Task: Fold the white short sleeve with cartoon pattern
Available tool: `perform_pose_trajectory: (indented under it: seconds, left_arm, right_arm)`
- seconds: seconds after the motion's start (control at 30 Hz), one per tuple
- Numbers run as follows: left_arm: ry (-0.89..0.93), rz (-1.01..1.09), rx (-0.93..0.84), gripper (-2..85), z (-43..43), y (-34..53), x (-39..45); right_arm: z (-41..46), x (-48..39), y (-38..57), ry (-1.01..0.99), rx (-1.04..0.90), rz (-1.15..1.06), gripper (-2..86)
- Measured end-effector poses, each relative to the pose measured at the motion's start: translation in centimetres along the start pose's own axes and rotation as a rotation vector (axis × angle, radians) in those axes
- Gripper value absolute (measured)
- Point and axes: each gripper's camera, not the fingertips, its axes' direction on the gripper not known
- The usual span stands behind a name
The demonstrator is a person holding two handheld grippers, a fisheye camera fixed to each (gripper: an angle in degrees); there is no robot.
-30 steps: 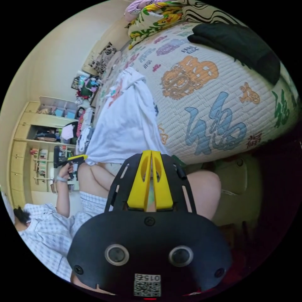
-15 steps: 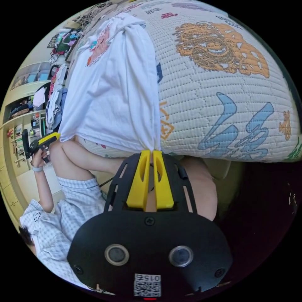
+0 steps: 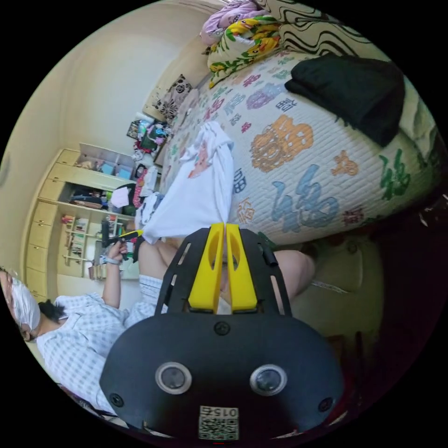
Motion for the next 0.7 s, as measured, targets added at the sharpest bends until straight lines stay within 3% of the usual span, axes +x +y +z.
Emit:
perform_pose_trajectory:
  seconds: [0.07, 0.27, 0.33, 0.53, 0.63, 0.7]
  left_arm:
    - [0.012, 0.055, -0.077, -0.6, 0.9, -0.8, 1.2]
    - [-0.173, 0.213, -0.453, 1.6, 6.7, -3.8, 4.6]
    - [-0.184, 0.261, -0.567, 3.4, 7.8, -4.4, 4.9]
    - [-0.223, 0.255, -0.456, 6.9, 3.0, -8.3, 3.7]
    - [-0.141, 0.250, -0.254, 7.3, -0.7, -12.2, 3.5]
    - [0.012, 0.238, -0.058, 7.7, -2.7, -15.9, 4.0]
  right_arm:
    - [-0.2, 0.1, 0.3, 0.057, -0.027, 0.025, -0.1]
    - [3.1, -0.7, -0.2, 0.267, -0.246, 0.046, 1.8]
    - [3.8, -1.7, -0.6, 0.395, -0.298, 0.031, 5.6]
    - [1.3, -6.2, -2.6, 0.342, -0.161, -0.102, 7.3]
    - [1.9, -9.6, -5.0, 0.281, -0.108, -0.250, 7.5]
    - [3.2, -11.3, -6.8, 0.281, -0.099, -0.326, 7.4]
